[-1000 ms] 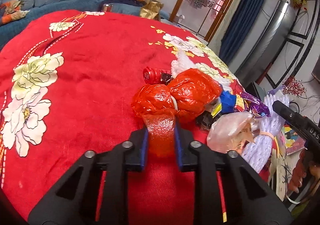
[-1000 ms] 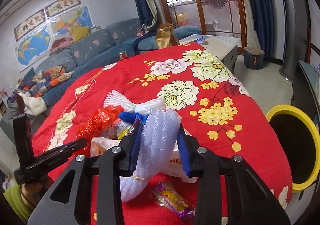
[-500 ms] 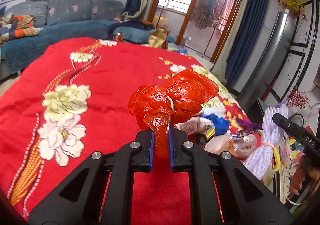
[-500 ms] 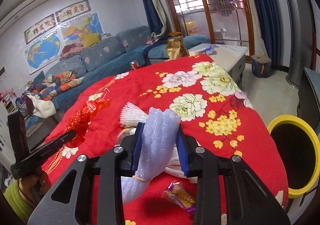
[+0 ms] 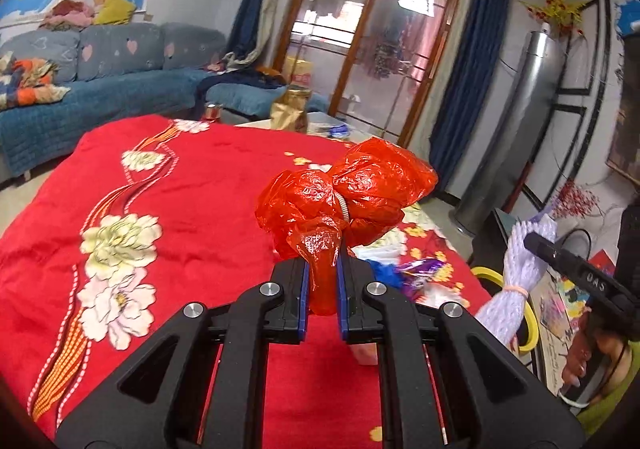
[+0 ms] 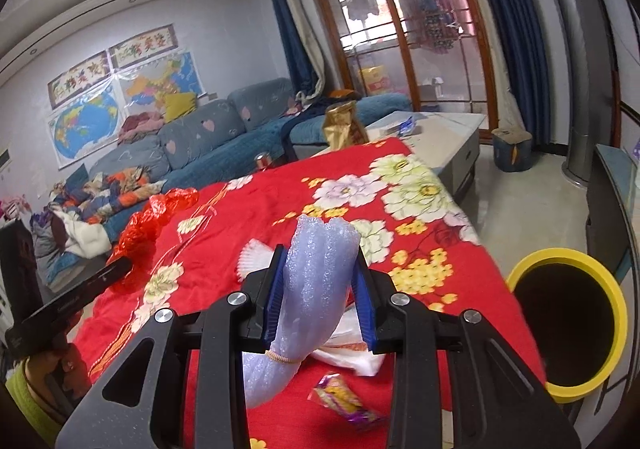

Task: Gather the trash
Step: 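Carry the red bag and foam sleeve over the yellow-rimmed bin with both tools, then open both tools to drop the red bag and foam sleeve into the bin, then move both open tools back over the trash pile on the bed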

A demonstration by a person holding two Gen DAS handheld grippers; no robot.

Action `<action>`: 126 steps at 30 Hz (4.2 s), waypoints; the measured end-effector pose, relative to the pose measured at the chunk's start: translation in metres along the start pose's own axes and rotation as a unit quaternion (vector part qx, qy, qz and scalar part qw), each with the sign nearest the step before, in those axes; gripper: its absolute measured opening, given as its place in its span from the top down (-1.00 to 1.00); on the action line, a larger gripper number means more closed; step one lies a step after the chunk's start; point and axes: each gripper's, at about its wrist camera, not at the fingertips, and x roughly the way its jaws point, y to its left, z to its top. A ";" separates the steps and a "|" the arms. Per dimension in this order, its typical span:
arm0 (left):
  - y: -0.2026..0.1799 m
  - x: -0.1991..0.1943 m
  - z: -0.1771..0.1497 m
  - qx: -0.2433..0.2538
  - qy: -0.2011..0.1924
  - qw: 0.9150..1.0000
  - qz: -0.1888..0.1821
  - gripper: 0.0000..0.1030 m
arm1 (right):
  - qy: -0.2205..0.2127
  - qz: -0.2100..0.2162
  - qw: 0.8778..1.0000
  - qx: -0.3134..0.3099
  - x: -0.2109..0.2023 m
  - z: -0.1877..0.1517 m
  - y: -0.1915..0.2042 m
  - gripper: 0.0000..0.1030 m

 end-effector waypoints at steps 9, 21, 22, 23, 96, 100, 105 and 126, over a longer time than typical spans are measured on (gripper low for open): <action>-0.044 0.015 0.002 0.035 0.013 0.998 -0.047 0.88 | -0.035 -0.043 0.998 0.027 -0.026 0.010 -0.040 0.42; -0.116 0.057 0.000 0.098 0.045 0.987 -0.117 0.88 | -0.082 -0.133 0.984 0.086 -0.058 0.007 -0.116 0.42; -0.123 0.061 -0.001 0.103 0.048 0.986 -0.123 0.88 | -0.085 -0.139 0.982 0.091 -0.060 0.006 -0.122 0.42; -0.130 0.065 -0.001 0.107 0.051 0.985 -0.128 0.88 | -0.090 -0.148 0.980 0.097 -0.063 0.006 -0.130 0.42; -0.210 0.132 -0.028 0.119 0.074 0.982 -0.124 -0.78 | -0.063 -0.234 0.960 0.143 -0.061 -0.041 -0.225 -0.54; -0.194 0.125 -0.025 0.110 0.062 0.986 -0.113 -0.78 | -0.062 -0.214 0.967 0.125 -0.053 -0.035 -0.201 -0.59; -0.176 0.116 -0.023 0.101 0.049 0.989 -0.099 -0.78 | -0.056 -0.191 0.974 0.107 -0.043 -0.030 -0.176 -0.60; -0.089 0.086 -0.014 0.044 0.019 0.998 -0.041 -0.78 | -0.013 -0.097 0.995 0.030 0.000 -0.036 -0.074 -0.61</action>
